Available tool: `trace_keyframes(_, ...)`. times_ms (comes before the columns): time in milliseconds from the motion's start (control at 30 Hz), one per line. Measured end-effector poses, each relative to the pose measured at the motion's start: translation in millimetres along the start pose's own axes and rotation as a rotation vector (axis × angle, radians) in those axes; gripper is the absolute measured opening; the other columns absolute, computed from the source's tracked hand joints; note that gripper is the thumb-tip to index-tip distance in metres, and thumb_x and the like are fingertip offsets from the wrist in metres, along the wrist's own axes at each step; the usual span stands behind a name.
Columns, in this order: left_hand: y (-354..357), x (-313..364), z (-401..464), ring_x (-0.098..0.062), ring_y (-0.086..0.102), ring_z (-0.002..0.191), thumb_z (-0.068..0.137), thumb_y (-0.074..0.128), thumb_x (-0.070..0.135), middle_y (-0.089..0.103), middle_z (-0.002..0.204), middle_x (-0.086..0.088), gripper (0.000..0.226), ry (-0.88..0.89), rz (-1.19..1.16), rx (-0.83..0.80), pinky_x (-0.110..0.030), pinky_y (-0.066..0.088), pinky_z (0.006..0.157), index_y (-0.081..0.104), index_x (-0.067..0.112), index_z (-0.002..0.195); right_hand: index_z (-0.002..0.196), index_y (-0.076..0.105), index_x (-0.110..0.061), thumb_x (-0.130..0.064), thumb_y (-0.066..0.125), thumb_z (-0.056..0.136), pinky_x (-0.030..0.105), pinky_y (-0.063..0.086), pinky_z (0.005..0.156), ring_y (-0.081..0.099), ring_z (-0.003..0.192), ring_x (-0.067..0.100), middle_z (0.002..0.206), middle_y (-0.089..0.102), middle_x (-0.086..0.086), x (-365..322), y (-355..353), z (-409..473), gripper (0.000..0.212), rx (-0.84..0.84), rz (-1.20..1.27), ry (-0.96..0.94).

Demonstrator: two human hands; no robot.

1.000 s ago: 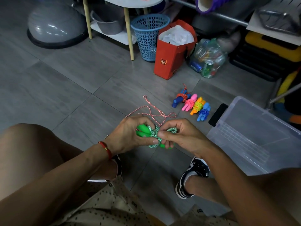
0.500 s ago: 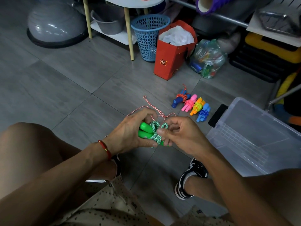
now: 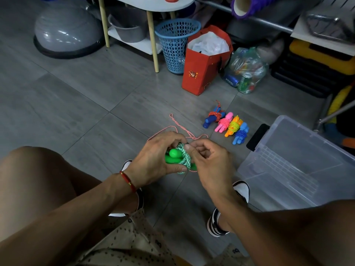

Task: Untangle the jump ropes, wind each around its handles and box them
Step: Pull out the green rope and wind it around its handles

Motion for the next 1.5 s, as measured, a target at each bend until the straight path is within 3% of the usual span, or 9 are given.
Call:
trace_keyframes(133,-1.3,-1.7,1.9,-0.009,0.054,0.086,0.058,0.096,0.03,0.056,0.095,0.011,0.064,0.003,0.051,0.073,-0.026,0.048,0.079,0.062,0.024,0.112,0.097,0.079,-0.018,-0.013,0.077,0.086,0.015,0.054,0.066,0.067,0.073,0.007,0.086,0.071,-0.006,-7.0,4.6,-8.0,0.013,0.013,-0.141,-0.157)
trace_keyframes(233,0.0,-3.8,1.9,-0.01,0.056,0.088,0.06,0.095,0.033,0.054,0.097,0.01,0.066,0.034,0.114,0.077,-0.022,0.047,0.081,0.066,0.016,0.116,0.103,0.079,-0.017,-0.008,0.081,0.081,0.019,0.055,0.069,0.063,0.072,0.01,0.091,0.067,-0.006,-1.8,8.0,-9.6,0.024,0.001,-0.116,-0.144)
trace_keyframes(500,6.5,-13.5,2.8,-0.015,0.054,0.094,0.062,0.095,0.029,0.062,0.101,-0.009,0.062,0.091,0.253,0.032,-0.022,0.043,0.088,0.072,0.01,0.116,0.09,0.078,-0.015,0.006,0.08,0.071,0.02,0.052,0.064,0.057,0.064,0.006,0.082,0.065,-0.002,11.9,18.5,-6.6,0.028,0.006,-0.045,-0.117)
trace_keyframes(867,10.2,-10.1,4.6,-0.015,0.06,0.089,0.071,0.085,0.025,0.06,0.103,-0.004,0.045,-0.047,0.143,-0.012,-0.009,0.04,0.086,0.073,0.014,0.113,0.08,0.07,-0.016,0.0,0.074,0.065,0.01,0.041,0.064,0.052,0.067,0.008,0.078,0.06,-0.006,11.3,19.8,4.1,0.023,0.044,-0.152,-0.182)
trace_keyframes(1000,4.4,-9.5,4.8,-0.008,0.061,0.089,0.072,0.08,0.018,0.061,0.107,0.002,0.043,-0.083,0.108,-0.034,-0.01,0.043,0.084,0.073,0.021,0.114,0.079,0.069,-0.017,-0.005,0.077,0.066,0.017,0.045,0.063,0.055,0.068,0.01,0.072,0.057,-0.013,10.2,16.4,8.7,0.02,0.034,-0.23,-0.233)
trace_keyframes(1067,2.8,-8.5,4.0,-0.006,0.061,0.089,0.07,0.076,0.021,0.062,0.109,0.002,0.041,-0.1,0.092,-0.039,-0.011,0.045,0.084,0.074,0.02,0.111,0.078,0.069,-0.016,-0.006,0.076,0.064,0.022,0.048,0.06,0.055,0.067,0.012,0.067,0.053,-0.018,7.9,14.2,9.7,0.018,0.023,-0.235,-0.25)
trace_keyframes(1167,2.3,-7.6,3.8,-0.004,0.062,0.091,0.065,0.069,0.031,0.064,0.11,0.002,0.041,-0.13,0.088,-0.043,-0.005,0.042,0.085,0.076,0.017,0.102,0.078,0.071,-0.014,-0.009,0.074,0.063,0.015,0.042,0.057,0.054,0.065,0.012,0.064,0.052,-0.018,5.0,12.3,12.9,0.017,-0.035,-0.244,-0.282)
trace_keyframes(1367,-1.1,-5.8,4.8,-0.002,0.062,0.092,0.066,0.068,0.036,0.069,0.099,0.01,0.038,-0.17,0.063,-0.023,0.0,0.038,0.082,0.075,0.015,0.096,0.085,0.075,-0.014,-0.005,0.073,0.068,0.014,0.043,0.058,0.053,0.062,0.005,0.068,0.059,-0.013,8.4,11.0,15.7,0.02,-0.127,-0.159,-0.214)
trace_keyframes(1500,1.6,-9.8,4.1,-0.004,0.061,0.088,0.062,0.071,0.024,0.067,0.096,0.008,0.034,-0.193,0.079,-0.016,0.001,0.036,0.08,0.074,0.011,0.094,0.095,0.066,-0.02,0.003,0.074,0.071,0.018,0.048,0.064,0.057,0.066,0.005,0.076,0.068,-0.003,7.9,9.5,15.4,0.034,-0.199,0.003,-0.056)
Point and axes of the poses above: each hand's wrist, its own z-axis towards the middle knuckle, its own y-axis out of the palm, x = y × z, the point moved 3 cm from there along z, towards the middle knuckle
